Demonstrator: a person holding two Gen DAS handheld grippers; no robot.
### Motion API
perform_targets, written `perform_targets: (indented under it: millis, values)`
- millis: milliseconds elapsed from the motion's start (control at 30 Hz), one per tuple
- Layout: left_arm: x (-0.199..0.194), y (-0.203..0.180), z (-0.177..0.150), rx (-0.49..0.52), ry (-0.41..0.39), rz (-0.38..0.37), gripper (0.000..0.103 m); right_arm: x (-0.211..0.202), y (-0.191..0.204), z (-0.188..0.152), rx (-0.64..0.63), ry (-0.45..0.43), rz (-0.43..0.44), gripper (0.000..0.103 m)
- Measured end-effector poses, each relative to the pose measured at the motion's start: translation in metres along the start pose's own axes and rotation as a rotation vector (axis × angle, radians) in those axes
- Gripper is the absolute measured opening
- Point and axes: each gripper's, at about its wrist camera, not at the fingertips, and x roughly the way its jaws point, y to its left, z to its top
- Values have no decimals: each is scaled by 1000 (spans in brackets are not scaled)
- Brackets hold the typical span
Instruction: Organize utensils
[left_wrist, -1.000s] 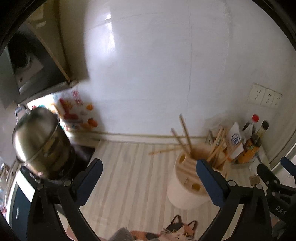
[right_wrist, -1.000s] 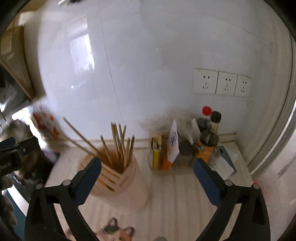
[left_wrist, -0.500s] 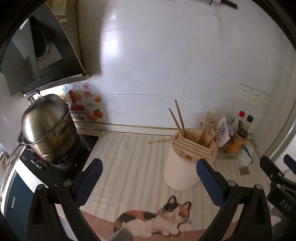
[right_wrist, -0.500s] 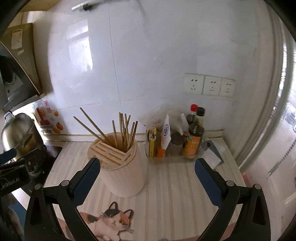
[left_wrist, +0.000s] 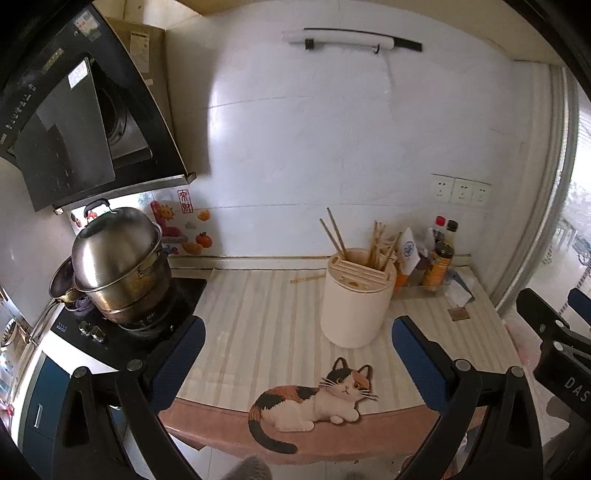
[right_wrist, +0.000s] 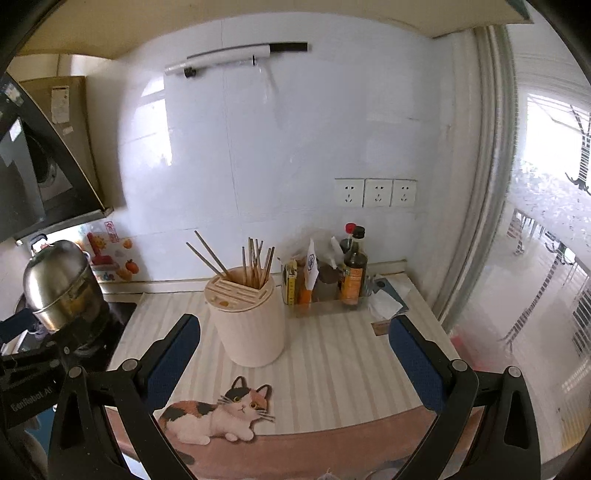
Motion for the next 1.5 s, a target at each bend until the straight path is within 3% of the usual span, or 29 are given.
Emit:
perform_targets:
  millis: [300,833,1500]
  values:
    - [-13,-12,-3,-28,1,21,103,-25,-5,-1,-17,-17,17,103]
    - [-24,-26,-9,-44,-9,68,103,-20,-24,3,-47,-4,34,103]
    - [-35,-24,-17,-38,-15,92,103,-28,-19,0,-62,-8,47,103]
